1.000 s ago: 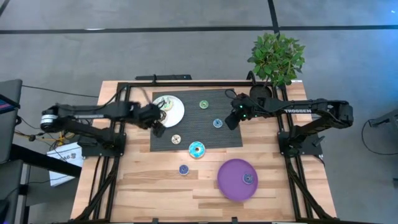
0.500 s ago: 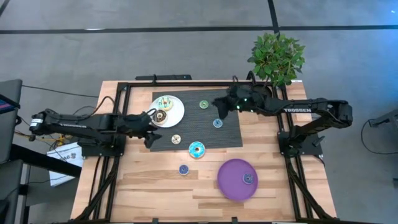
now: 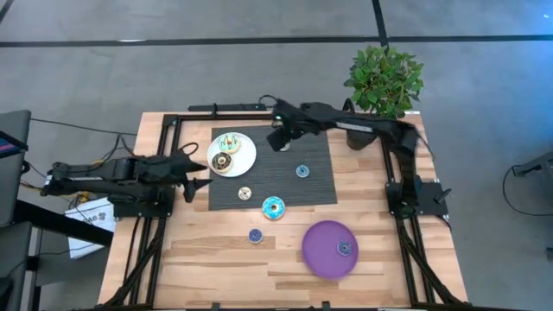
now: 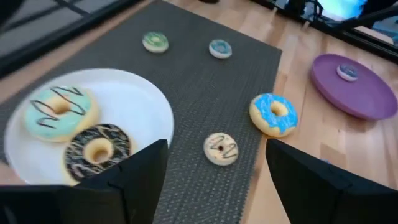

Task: Pick & Place donuts
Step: Put the small green donut on the purple plate

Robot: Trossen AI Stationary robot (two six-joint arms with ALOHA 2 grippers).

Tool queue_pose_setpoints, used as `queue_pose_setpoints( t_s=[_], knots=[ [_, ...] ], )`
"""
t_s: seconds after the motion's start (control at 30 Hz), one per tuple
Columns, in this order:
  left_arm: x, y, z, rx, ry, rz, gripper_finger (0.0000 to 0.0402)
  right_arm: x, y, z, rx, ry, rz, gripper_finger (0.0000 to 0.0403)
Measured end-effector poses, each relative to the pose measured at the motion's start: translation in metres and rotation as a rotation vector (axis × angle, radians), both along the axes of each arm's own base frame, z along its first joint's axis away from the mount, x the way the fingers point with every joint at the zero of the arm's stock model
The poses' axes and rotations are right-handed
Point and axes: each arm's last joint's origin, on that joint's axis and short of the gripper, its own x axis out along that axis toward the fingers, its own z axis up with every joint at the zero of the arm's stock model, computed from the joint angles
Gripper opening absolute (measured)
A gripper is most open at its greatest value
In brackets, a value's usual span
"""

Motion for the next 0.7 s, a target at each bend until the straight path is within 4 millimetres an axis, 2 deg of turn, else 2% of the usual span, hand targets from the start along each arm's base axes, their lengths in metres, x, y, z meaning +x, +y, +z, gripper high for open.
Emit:
queue_pose_setpoints(
  t_s=[0.13, 0.37, 0.7],
  knots=[
    [-0.009, 0.001, 0.001, 0.021, -0.015, 0.023, 0.0265, 0.016, -0.017, -0.025, 0.083, 0.144, -0.063, 0.0161],
    [-0.016, 0.001, 0.003, 0.034, -0.049, 0.033, 0.0265, 0.04, -0.03, -0.049, 0.158, 0.134, -0.075, 0.0247],
    [-0.019, 0.002, 0.004, 0.039, -0.059, 0.06, 0.0265, 0.044, -0.039, -0.08, 0.2, 0.175, -0.161, 0.0339]
  ],
)
